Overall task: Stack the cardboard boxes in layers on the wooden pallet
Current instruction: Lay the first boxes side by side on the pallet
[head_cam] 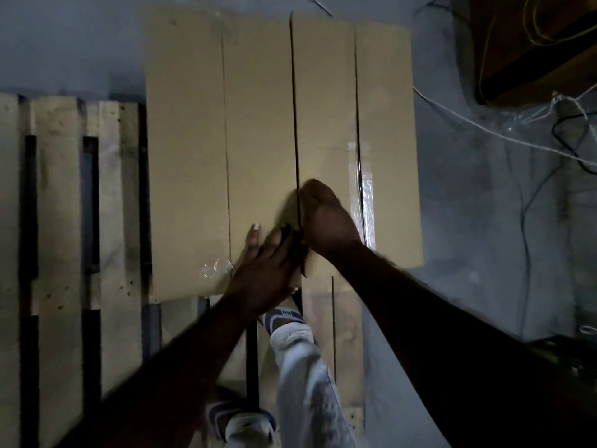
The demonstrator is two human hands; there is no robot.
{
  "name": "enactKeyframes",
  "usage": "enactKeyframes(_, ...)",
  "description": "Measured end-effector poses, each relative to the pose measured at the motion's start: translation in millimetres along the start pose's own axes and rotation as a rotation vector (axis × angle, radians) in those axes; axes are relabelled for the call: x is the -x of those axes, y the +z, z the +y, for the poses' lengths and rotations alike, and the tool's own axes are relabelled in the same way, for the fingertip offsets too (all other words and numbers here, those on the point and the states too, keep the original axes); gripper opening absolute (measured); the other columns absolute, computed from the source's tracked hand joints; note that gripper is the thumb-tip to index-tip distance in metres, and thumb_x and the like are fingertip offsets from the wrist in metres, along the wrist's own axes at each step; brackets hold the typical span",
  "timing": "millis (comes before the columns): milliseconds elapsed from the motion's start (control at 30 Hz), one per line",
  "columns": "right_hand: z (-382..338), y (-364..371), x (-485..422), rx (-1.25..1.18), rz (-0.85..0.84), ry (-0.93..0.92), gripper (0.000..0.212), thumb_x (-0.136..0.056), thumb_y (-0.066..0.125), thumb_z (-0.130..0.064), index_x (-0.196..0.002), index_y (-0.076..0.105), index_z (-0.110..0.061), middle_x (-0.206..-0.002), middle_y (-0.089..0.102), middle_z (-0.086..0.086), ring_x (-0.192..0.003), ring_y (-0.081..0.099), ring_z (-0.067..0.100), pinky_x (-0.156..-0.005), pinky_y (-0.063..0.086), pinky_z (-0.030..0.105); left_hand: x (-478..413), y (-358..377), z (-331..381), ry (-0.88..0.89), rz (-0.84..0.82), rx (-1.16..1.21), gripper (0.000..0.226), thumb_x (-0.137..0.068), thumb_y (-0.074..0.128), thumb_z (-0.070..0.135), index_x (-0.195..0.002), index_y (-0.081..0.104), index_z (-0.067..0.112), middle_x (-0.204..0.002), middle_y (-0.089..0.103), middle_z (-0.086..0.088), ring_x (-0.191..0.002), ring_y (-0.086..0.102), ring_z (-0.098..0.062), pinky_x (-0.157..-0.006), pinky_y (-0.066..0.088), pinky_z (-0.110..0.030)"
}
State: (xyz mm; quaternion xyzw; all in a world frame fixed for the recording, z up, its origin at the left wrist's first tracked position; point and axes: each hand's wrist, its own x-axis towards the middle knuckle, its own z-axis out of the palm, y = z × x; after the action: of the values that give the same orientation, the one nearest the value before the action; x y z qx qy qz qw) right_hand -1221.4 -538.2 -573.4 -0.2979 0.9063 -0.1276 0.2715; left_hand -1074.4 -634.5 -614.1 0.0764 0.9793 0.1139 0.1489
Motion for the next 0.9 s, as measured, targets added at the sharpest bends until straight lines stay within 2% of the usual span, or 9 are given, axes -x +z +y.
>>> enactKeyframes(33,5.9,5.1,6.5,-0.027,0.009,-0.001,0.055,-0.084,0.035,-0.024,-0.122,0.062,0.006,-0.135,0.054,0.03,-0.126,0.05,0.048,-0.108,0.042,0.048,0.3,0.6,0.0,0.003,0.006,-0.013,0.1,-0.072,0.075,0.047,-0.155,0.031,0.013,-0.159,0.03,-0.014,-0.149,0.02,-0.038,-0.113,0.011,-0.071)
enactKeyframes(100,12.4,10.8,18.5,-0.01,-0.011,-0.004,0.056,-0.087,0.039,-0.023,-0.132,0.057,0.006,-0.145,0.044,0.032,-0.136,0.039,0.051,-0.114,0.033,0.05,1.1,1.8,-1.1,0.012,0.029,-0.027,0.097,-0.071,0.075,0.047,-0.152,0.035,0.011,-0.158,0.033,-0.016,-0.149,0.019,-0.038,-0.113,0.012,-0.071)
enactKeyframes(200,15.9,14.1,26.8,-0.017,-0.063,-0.007,0.058,-0.094,0.038,-0.019,-0.149,0.041,-0.002,-0.161,0.022,0.024,-0.15,0.017,0.043,-0.124,0.018,0.046,-2.0,-0.5,-0.9,0.0,0.052,-0.033,0.1,-0.068,0.076,0.047,-0.151,0.035,0.009,-0.159,0.03,-0.017,-0.149,0.019,-0.038,-0.112,0.014,-0.072)
enactKeyframes(333,16.5,13.9,24.3,-0.032,-0.086,0.01,0.059,-0.097,0.045,-0.013,-0.155,0.032,-0.008,-0.166,0.01,0.016,-0.154,0.006,0.035,-0.124,0.014,0.041,-4.7,-1.7,2.0,-0.002,0.099,-0.026,0.086,-0.076,0.066,0.041,-0.15,0.039,0.006,-0.158,0.031,-0.019,-0.149,0.019,-0.039,-0.112,0.014,-0.072)
enactKeyframes(500,19.5,18.9,21.9,-0.03,-0.064,0.015,0.056,-0.101,0.047,-0.017,-0.155,0.033,-0.01,-0.167,0.011,0.014,-0.154,0.007,0.033,-0.124,0.018,0.043,-7.4,3.8,8.7,-0.051,0.095,-0.035,0.095,-0.07,0.076,0.053,-0.146,0.044,0.007,-0.159,0.031,-0.018,-0.15,0.017,-0.037,-0.113,0.013,-0.072)
enactKeyframes(633,19.4,21.1,20.6,-0.025,-0.068,0.024,0.055,-0.102,0.047,-0.018,-0.154,0.033,-0.011,-0.166,0.012,0.014,-0.154,0.007,0.033,-0.124,0.017,0.042,-7.8,9.4,9.3,-0.061,0.116,-0.025,0.084,-0.076,0.074,0.051,-0.143,0.049,0.007,-0.158,0.032,-0.017,-0.151,0.017,-0.035,-0.114,0.011,-0.071)
enactKeyframes(800,21.4,27.4,17.3,-0.012,-0.06,0.019,0.054,-0.097,0.053,-0.02,-0.148,0.042,-0.008,-0.163,0.021,0.017,-0.151,0.017,0.036,-0.117,0.031,0.049,-8.4,12.9,8.7,-0.068,0.133,-0.016,0.078,-0.076,0.074,0.05,-0.137,0.056,0.006,-0.158,0.032,-0.017,-0.151,0.016,-0.034,-0.115,0.009,-0.07)
enactKeyframes(900,20.0,28.0,17.9,-0.018,-0.069,0.037,0.054,-0.099,0.052,-0.021,-0.15,0.04,-0.009,-0.164,0.02,0.016,-0.152,0.015,0.035,-0.119,0.029,0.048,-7.6,11.7,9.3,-0.072,0.153,0.009,0.076,-0.074,0.076,0.048,-0.134,0.058,0.005,-0.157,0.035,-0.017,-0.151,0.018,-0.033,-0.114,0.011,-0.07)
